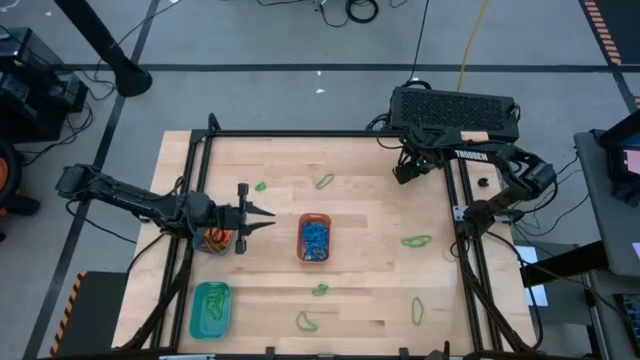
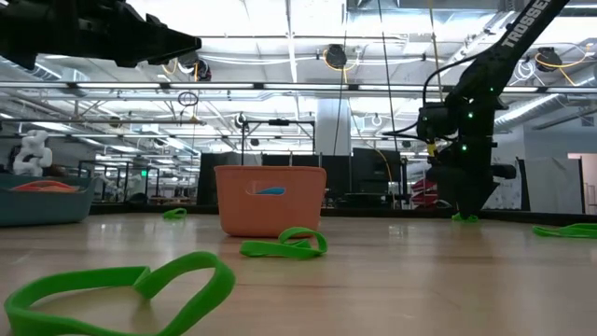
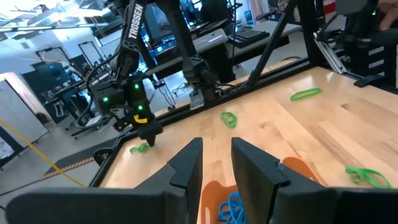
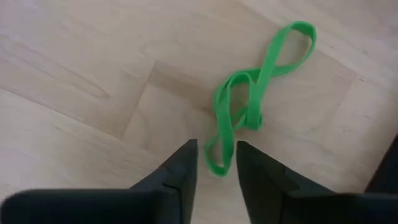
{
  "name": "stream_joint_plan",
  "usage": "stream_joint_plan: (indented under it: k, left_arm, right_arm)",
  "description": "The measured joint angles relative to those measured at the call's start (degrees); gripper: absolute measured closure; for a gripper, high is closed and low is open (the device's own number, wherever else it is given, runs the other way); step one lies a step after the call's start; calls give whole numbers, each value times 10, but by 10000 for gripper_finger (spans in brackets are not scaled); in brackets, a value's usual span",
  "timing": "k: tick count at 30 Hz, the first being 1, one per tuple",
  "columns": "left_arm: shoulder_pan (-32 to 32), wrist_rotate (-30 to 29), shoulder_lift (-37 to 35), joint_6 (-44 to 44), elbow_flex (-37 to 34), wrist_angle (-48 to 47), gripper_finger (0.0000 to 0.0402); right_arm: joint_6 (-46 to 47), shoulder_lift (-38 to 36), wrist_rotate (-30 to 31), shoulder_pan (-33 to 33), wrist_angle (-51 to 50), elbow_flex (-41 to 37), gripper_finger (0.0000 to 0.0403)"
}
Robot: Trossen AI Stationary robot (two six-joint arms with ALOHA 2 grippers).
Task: Sort rubber bands into baskets
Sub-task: Put the green rubber band into the green bin
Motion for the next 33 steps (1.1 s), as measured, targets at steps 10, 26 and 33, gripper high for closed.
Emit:
stream_joint_plan:
  k: [10, 26, 33]
  left_arm:
    - [0, 12, 0, 0, 0, 0, 308]
    - [0, 37, 14, -15, 0, 2, 308]
    - [0, 36, 74, -15, 0, 86, 308]
  right_arm:
    - [7, 0, 1, 0, 5, 0, 397]
    - [-5, -66, -166, 76, 11, 13, 402]
    - [21, -144, -200, 147, 11, 46, 403]
